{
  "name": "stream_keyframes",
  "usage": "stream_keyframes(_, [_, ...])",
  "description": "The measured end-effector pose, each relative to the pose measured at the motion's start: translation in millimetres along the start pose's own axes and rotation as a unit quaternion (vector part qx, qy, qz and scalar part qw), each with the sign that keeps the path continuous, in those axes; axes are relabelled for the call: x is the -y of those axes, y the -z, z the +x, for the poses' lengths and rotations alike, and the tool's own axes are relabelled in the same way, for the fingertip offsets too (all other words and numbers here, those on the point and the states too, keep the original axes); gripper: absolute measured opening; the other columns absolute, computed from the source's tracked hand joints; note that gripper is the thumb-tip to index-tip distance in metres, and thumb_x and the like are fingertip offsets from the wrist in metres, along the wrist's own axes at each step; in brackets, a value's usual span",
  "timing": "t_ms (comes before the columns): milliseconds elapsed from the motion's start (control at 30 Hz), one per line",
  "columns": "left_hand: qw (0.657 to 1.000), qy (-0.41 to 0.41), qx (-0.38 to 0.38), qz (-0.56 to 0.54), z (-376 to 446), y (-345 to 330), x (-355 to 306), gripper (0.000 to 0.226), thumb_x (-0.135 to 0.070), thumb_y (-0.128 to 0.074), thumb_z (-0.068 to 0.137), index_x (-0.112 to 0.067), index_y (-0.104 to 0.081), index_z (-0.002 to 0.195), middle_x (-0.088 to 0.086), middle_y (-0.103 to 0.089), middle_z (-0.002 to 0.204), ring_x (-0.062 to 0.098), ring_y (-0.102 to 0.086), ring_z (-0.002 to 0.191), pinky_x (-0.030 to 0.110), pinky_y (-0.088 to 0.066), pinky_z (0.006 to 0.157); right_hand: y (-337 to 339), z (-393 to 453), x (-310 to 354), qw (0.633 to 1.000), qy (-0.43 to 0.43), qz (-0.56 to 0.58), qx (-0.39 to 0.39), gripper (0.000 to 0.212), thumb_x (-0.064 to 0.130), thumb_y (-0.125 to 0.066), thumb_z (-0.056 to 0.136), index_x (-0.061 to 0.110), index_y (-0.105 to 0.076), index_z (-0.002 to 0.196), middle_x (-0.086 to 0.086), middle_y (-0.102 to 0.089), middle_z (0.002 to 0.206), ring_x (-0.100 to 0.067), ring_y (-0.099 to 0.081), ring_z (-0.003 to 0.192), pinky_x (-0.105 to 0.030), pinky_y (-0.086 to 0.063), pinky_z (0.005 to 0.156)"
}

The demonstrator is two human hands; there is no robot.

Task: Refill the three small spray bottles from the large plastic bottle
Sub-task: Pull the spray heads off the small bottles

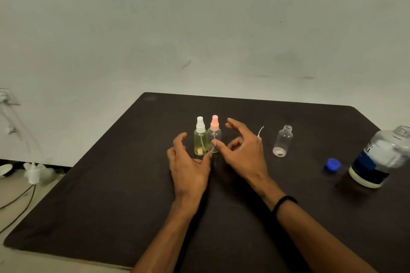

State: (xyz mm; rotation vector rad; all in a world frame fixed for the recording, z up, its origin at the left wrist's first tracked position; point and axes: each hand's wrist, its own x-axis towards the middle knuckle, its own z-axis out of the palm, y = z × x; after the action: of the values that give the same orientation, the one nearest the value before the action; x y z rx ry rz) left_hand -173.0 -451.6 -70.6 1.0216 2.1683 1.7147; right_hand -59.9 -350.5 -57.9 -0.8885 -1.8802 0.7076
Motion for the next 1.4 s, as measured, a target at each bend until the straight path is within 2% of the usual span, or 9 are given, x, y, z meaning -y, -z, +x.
stream_keyframes(133, [0.998,-0.021,0.038,0.051,23.6,1.7,11.5,0.075,-0.038,-0.088,0.081,-0.027,-0.051,0.146,-0.002,-0.062,0.132,0.021,-0.069,0.111,0.046,-0.061,0.094,-8.3,3.8,5.0,0.997,-0.041,0.033,0.050,0.069,0.025,-0.090,0.082,0.022,-0.059,0.144,0.014,-0.071,0.124,-0.011,-0.073,0.062,-0.030,-0.065,0.073])
stream_keyframes(267, [0.998,-0.029,0.042,0.028,32.5,0.7,15.6,0.034,-0.023,-0.085,0.086,-0.024,-0.069,0.116,-0.017,-0.069,0.104,0.014,-0.075,0.080,0.038,-0.066,0.063,-8.9,4.2,10.1,0.998,-0.040,0.034,0.028,0.046,0.022,-0.088,0.083,0.026,-0.071,0.126,0.023,-0.072,0.095,-0.015,-0.070,0.057,-0.042,-0.064,0.066])
stream_keyframes(500, [0.997,-0.029,0.002,0.072,31.8,-0.9,18.2,0.059,-0.033,-0.089,0.080,-0.024,-0.060,0.131,-0.003,-0.064,0.117,0.015,-0.065,0.101,0.032,-0.055,0.088,14.6,-9.9,-2.8,0.994,-0.053,0.095,-0.008,0.046,0.025,-0.092,0.079,0.022,-0.074,0.121,0.014,-0.076,0.106,-0.006,-0.072,0.090,-0.028,-0.062,0.080])
stream_keyframes(633, [0.990,-0.119,-0.076,-0.003,2.4,4.4,-8.2,0.030,-0.034,-0.084,0.087,-0.018,-0.060,0.096,-0.006,-0.059,0.081,0.008,-0.055,0.071,0.026,-0.048,0.066,36.1,-23.3,-3.4,0.973,-0.093,0.210,0.014,0.040,0.008,-0.089,0.081,0.014,-0.073,0.117,0.000,-0.080,0.109,-0.014,-0.077,0.102,-0.036,-0.063,0.093])
stream_keyframes(800, [0.969,-0.075,0.175,-0.160,-9.2,-16.9,-34.1,0.016,-0.030,-0.065,0.101,-0.024,-0.077,0.110,-0.014,-0.077,0.093,0.001,-0.068,0.075,0.015,-0.055,0.066,75.7,-36.8,-10.5,0.897,-0.179,0.385,0.119,0.038,-0.001,-0.078,0.089,0.001,-0.069,0.126,-0.024,-0.073,0.121,-0.039,-0.072,0.114,-0.053,-0.058,0.101])
stream_keyframes(900, [0.881,0.044,0.377,-0.281,3.4,-40.4,-49.8,0.032,-0.029,-0.054,0.107,-0.020,-0.070,0.132,-0.009,-0.079,0.108,0.003,-0.040,0.049,0.015,-0.032,0.047,102.6,-39.3,-18.4,0.832,-0.227,0.473,0.181,0.040,0.004,-0.070,0.094,0.000,-0.066,0.133,-0.028,-0.068,0.131,-0.036,-0.070,0.117,-0.046,-0.058,0.102])
stream_keyframes(1033, [0.763,0.085,0.533,-0.356,20.8,-62.6,-56.7,0.039,-0.025,-0.052,0.105,-0.018,-0.063,0.142,0.006,-0.065,0.145,0.001,-0.038,0.042,0.011,-0.031,0.044,125.4,-35.5,-29.9,0.788,-0.251,0.528,0.195,0.044,0.012,-0.064,0.098,-0.009,-0.061,0.136,-0.032,-0.064,0.134,-0.031,-0.073,0.110,-0.041,-0.060,0.098])
stream_keyframes(1133, [0.742,0.091,0.553,-0.367,22.7,-68.9,-55.8,0.035,-0.021,-0.051,0.102,-0.024,-0.074,0.128,0.004,-0.072,0.133,0.001,-0.037,0.041,0.009,-0.032,0.043,128.8,-34.1,-33.7,0.777,-0.252,0.536,0.214,0.046,0.015,-0.063,0.098,-0.010,-0.060,0.136,-0.032,-0.063,0.136,-0.033,-0.072,0.112,-0.044,-0.060,0.098])
stream_keyframes(1400, [0.804,0.069,0.477,-0.349,23.4,-65.5,-45.7,0.025,-0.017,-0.068,0.093,-0.016,-0.078,0.115,0.006,-0.078,0.114,0.001,-0.044,0.045,0.012,-0.034,0.047,118.7,-35.3,-33.2,0.815,-0.252,0.482,0.198,0.042,0.003,-0.065,0.095,-0.008,-0.061,0.135,-0.032,-0.065,0.132,-0.042,-0.070,0.116,-0.048,-0.061,0.096])
